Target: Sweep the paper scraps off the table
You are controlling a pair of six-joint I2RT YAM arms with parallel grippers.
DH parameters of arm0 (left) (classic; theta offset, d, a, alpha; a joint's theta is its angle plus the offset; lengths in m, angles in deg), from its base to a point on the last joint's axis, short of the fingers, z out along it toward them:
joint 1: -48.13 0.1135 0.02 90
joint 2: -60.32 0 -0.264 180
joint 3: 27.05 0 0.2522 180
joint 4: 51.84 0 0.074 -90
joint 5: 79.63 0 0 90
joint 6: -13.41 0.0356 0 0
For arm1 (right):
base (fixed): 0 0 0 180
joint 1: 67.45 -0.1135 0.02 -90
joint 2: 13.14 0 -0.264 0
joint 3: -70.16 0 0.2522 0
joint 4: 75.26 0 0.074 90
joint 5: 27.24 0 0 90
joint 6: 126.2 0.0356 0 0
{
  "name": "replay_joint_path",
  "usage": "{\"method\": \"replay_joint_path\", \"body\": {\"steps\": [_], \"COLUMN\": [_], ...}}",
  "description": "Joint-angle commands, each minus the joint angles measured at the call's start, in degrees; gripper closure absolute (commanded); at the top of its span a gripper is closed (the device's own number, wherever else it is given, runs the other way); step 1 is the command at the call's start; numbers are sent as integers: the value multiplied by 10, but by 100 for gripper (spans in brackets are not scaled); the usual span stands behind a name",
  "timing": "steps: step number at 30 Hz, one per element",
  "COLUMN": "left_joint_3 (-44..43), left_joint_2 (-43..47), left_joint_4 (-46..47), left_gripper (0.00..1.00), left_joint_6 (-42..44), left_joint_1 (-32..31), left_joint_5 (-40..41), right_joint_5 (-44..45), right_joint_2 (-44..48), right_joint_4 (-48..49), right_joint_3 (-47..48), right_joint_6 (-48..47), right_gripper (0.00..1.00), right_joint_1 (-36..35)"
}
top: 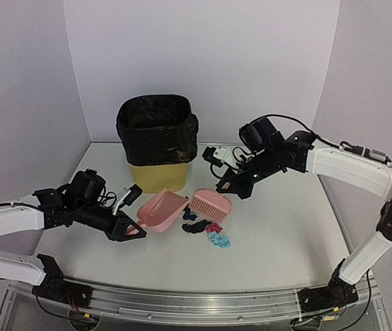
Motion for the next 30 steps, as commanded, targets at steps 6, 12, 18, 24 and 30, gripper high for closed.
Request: {"method": "replay_joint_path", "body": {"steps": [6,12,18,24,30], "left_joint_3": [-16,-18,-31,-46,-51], "left_joint_2": [52,65,46,-7,-52], "left_joint_4": [-8,-50,-82,-87,-85], "left_gripper": [100,100,100,100,100], "left_joint_6": [-85,-119,-135,-134,-105], "left_joint_1": [-2,-2,-2,-2,-2], "left_joint_5": [115,158,186,197,212], "right_joint_5": [32,8,25,33,48], "right_joint_2": [-84,-145,-172,-115,-41], "right_joint_4": [227,249,246,215,151], "right_joint_3": [4,30,4,-60,-112], "right_joint_6": [-215,-272,-368,-406,-402], "right_gripper": [100,100,100,100,100], "right_joint_1": [-1,-4,-20,-29,-33]}}
